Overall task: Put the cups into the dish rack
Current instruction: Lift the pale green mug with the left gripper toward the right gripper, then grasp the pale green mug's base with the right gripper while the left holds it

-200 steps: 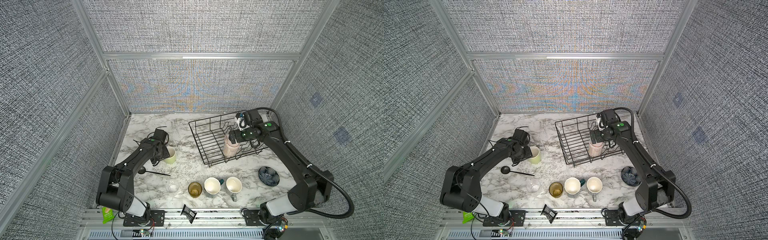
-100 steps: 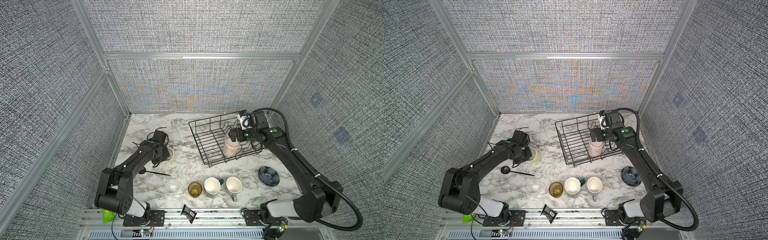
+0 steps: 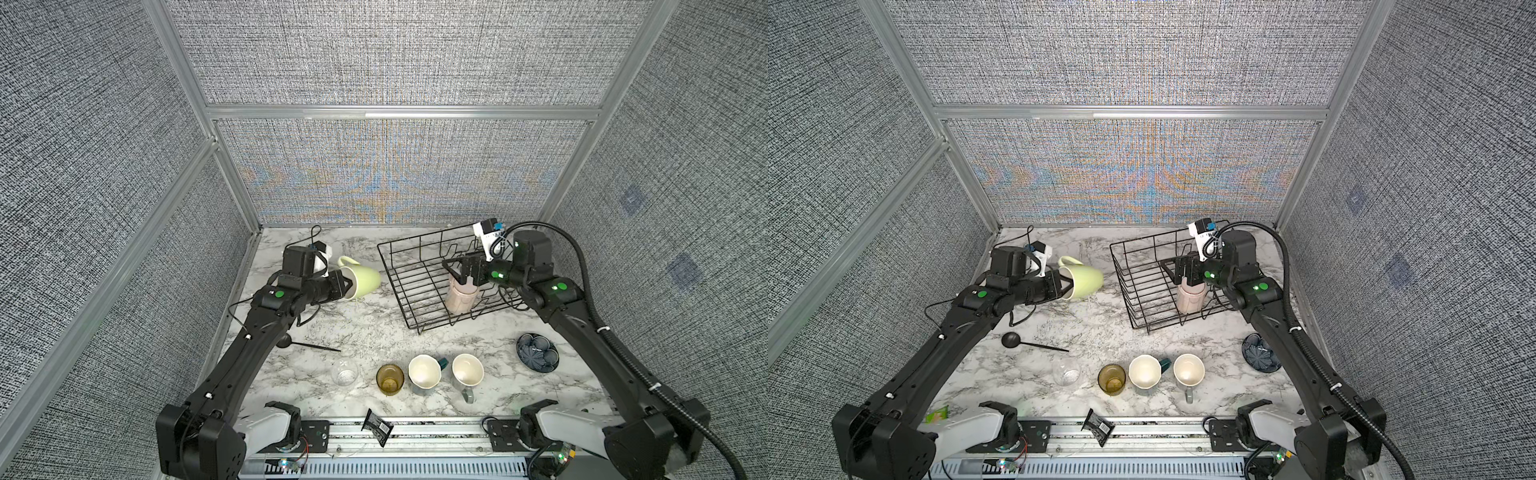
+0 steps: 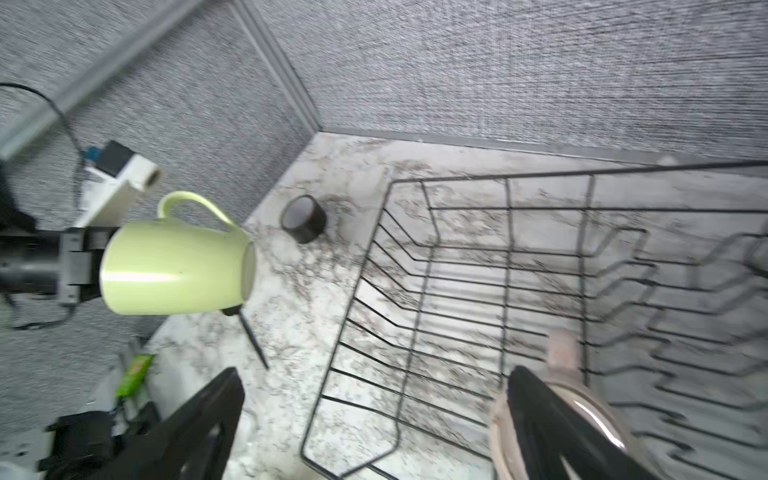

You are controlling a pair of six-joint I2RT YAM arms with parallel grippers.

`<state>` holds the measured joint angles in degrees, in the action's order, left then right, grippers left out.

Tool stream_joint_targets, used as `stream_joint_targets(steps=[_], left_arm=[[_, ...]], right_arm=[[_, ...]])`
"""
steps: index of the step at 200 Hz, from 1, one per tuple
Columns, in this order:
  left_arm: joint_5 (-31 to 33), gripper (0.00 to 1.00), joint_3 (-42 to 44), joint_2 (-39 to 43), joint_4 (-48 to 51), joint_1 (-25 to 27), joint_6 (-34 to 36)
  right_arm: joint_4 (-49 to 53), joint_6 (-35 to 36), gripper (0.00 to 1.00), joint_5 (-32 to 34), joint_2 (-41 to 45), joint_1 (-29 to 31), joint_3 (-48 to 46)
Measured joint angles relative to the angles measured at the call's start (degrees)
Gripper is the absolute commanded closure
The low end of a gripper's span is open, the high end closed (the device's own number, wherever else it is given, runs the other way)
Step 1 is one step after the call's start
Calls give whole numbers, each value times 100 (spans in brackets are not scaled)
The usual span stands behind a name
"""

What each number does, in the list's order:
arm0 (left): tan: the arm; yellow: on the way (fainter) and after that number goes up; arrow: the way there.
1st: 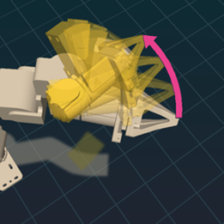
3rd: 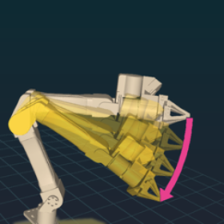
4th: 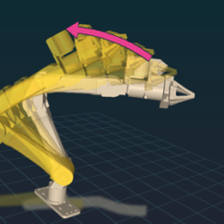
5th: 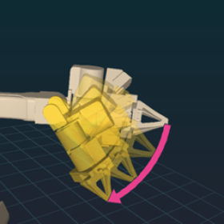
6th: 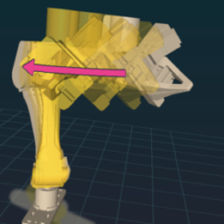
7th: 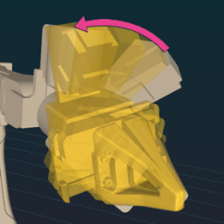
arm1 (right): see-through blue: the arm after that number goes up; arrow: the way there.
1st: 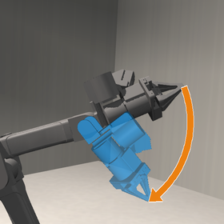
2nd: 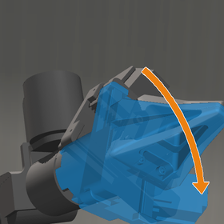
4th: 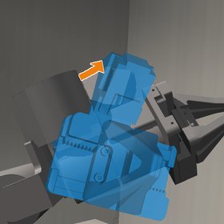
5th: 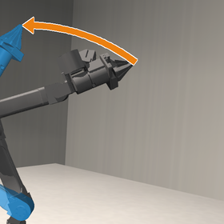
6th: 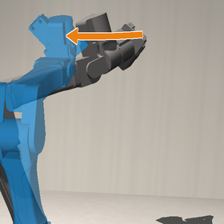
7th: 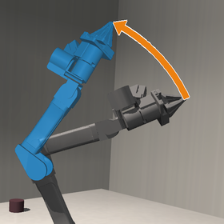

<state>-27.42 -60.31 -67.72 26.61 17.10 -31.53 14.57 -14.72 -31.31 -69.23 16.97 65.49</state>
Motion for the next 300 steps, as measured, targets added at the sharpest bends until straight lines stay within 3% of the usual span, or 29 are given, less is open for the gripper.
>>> stream_joint_targets(steps=[40,72,105,172,216,251,300], left_arm=[[-1746,100,-195,-413,-1453,11,-529],[-2603,100,-201,-678,-2590,92,-1099],[-2927,100,-214,-863,-3093,195,-1237],[-3104,100,-243,-1283,-3519,455,-1504],[-3171,100,-260,-1471,-3718,498,-1545],[-3314,100,-289,-1587,-3797,505,-1534],[-3283,100,-319,-1615,-3790,566,-1338]], right_arm=[[-1517,-1655,1,-2020,-391,-149,-153],[-2726,-3040,1,-2896,-699,-105,-289],[-4092,-4699,1,-3213,-1093,59,-533],[-6465,-6948,1,-3283,-1915,597,-483],[-6513,-7169,2,-3178,-1969,841,-472],[-6164,-7182,10,-3084,-2015,1027,-348],[-5770,-7167,12,-3091,-2087,1172,-199]])
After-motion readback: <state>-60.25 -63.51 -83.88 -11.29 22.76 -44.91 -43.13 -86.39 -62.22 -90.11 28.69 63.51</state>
